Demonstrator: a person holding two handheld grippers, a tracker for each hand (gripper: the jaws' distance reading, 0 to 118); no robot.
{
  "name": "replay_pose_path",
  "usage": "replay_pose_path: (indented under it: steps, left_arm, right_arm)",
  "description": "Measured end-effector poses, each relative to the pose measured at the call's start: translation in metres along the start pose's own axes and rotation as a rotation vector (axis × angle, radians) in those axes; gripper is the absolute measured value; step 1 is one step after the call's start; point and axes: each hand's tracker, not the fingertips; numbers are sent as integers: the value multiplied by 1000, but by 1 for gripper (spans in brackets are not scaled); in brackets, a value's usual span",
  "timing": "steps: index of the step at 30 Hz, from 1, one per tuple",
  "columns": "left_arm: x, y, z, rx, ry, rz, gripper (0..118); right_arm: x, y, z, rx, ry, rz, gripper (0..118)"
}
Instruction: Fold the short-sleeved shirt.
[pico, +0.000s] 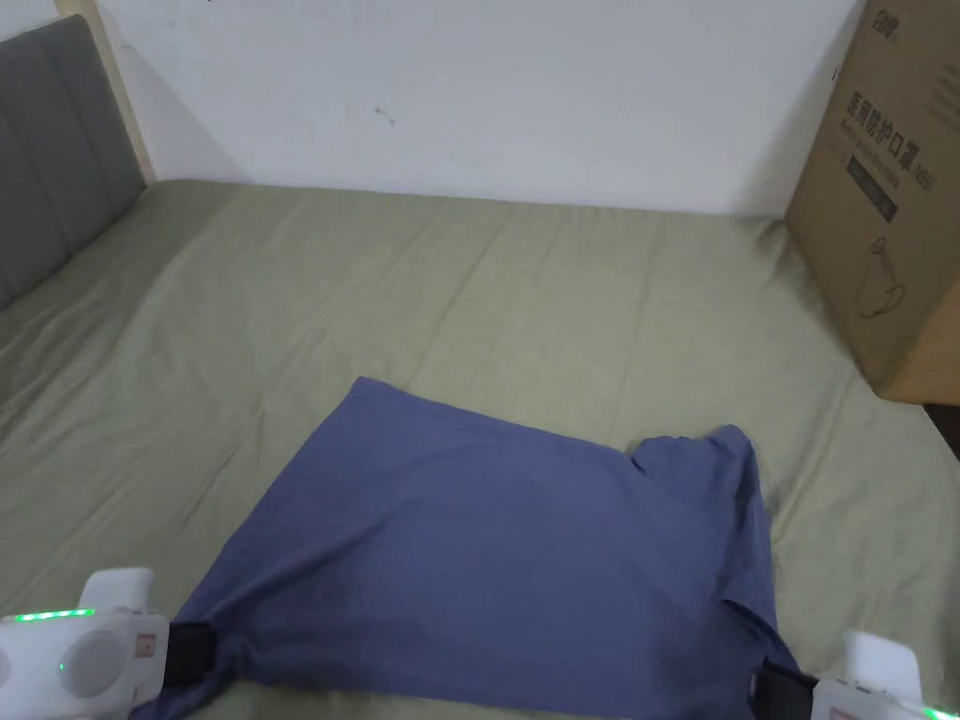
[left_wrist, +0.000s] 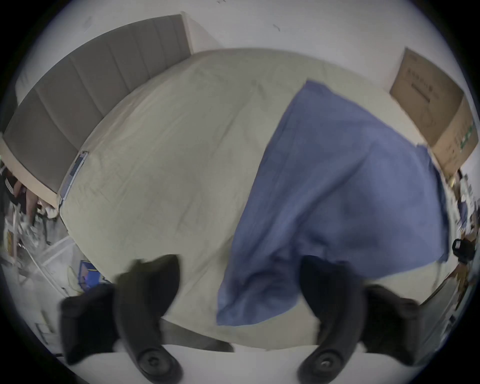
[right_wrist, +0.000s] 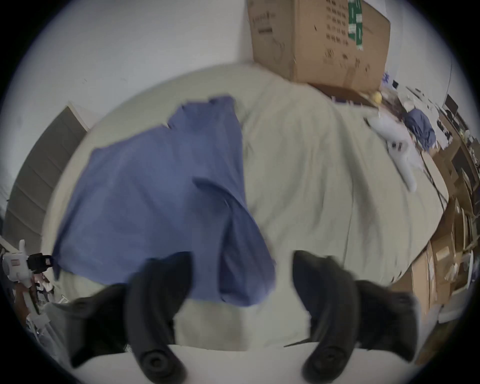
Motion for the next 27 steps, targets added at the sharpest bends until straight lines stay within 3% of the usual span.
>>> replay_pose_path:
  steps: [2, 8, 11, 16, 17, 18, 19, 20, 21, 27]
  left_arm:
    - [10, 18, 27, 136, -87, 25, 105]
    - [59, 63, 111, 497, -173, -18, 105]
    - [84, 76, 142, 647, -208, -27, 105]
    - [114, 85, 159, 830, -248, -54, 103]
    - [120, 86, 158, 848, -249, -61, 99]
    - [124, 87, 156, 861, -255, -72, 84]
    - [130, 86, 155, 867, -264, -84, 62]
    - [135, 86, 153, 866, -272, -95, 33]
    - [140, 87, 151, 863, -273, -106, 0]
    - [158, 106, 120, 760, -292, -176, 0]
  right_arm:
    - [-11, 22, 26, 124, 31, 17, 97]
    - [-50, 78, 105, 516, 63, 71, 97]
    - [-65, 92, 130, 691, 29, 105, 98]
    - [-85, 100, 146, 815, -67, 166, 97]
    - [-88, 101, 146, 813, -74, 169, 95]
    - [-90, 101, 147, 811, -71, 175, 86]
    - [-90, 102, 146, 813, -70, 176, 67]
    - [-92, 102, 145, 818, -77, 175, 42]
    - [-93, 103, 143, 818, -83, 175, 0]
    - [-89, 112, 127, 798, -75, 182, 0]
